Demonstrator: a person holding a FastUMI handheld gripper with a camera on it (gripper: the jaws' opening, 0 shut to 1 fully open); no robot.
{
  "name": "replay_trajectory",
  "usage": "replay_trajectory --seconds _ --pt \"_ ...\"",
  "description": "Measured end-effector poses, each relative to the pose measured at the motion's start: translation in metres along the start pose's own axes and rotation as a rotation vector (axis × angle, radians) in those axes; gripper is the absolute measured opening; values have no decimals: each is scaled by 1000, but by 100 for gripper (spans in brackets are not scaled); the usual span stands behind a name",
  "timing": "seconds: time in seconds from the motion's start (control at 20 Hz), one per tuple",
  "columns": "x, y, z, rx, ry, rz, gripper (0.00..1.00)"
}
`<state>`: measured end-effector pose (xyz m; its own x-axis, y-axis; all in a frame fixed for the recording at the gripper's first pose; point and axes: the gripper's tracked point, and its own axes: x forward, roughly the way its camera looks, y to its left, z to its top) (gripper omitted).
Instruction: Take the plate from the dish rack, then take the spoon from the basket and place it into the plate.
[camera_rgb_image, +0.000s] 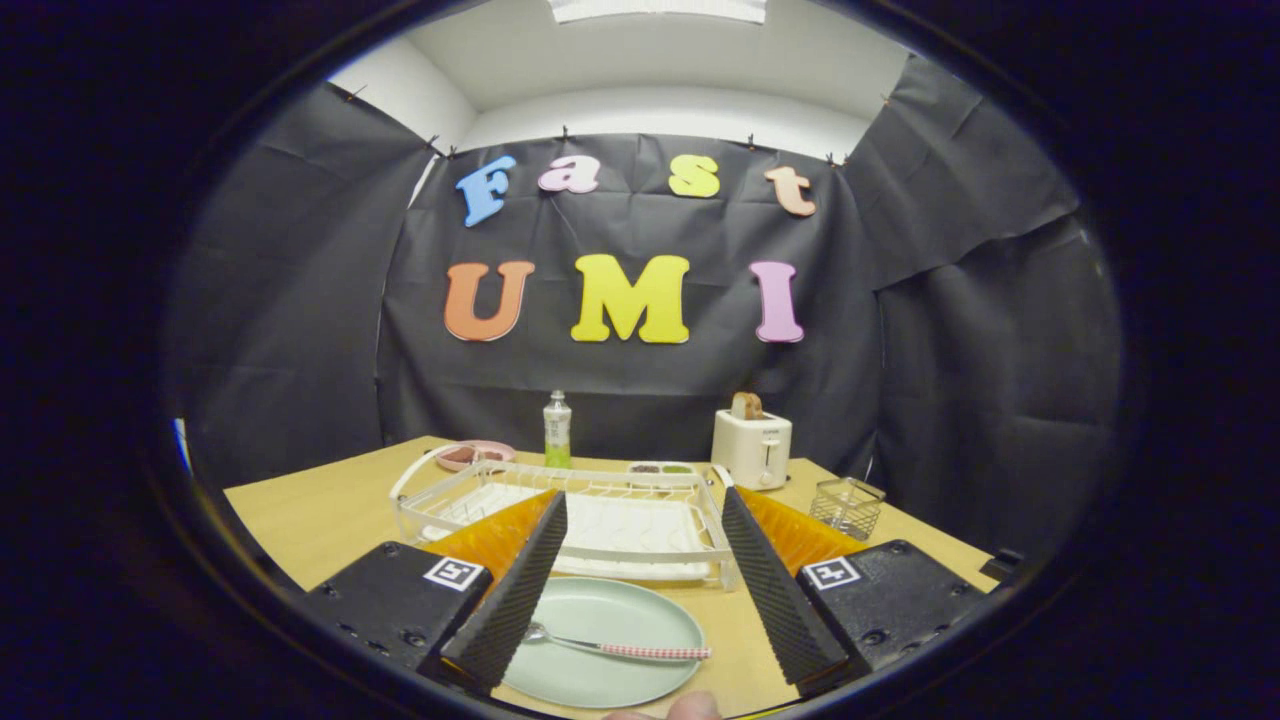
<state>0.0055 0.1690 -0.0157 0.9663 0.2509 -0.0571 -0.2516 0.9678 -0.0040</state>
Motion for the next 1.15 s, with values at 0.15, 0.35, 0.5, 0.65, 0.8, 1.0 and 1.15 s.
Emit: replay_trajectory --seconds 0.15,0.35,0.5,0.65,0.8,1.0,1.15 --pt "-6 -3 6 19 -17 4 100" --pt "-9 -4 11 14 -38 6 100" --pt "-9 -4 11 16 -37 5 100" --pt "-10 -2 10 14 -34 14 100" --pt "-10 -4 12 10 -40 9 100" --pt "-9 -9 12 14 -45 -3 100" --pt "-10 -11 15 18 -62 -10 100"
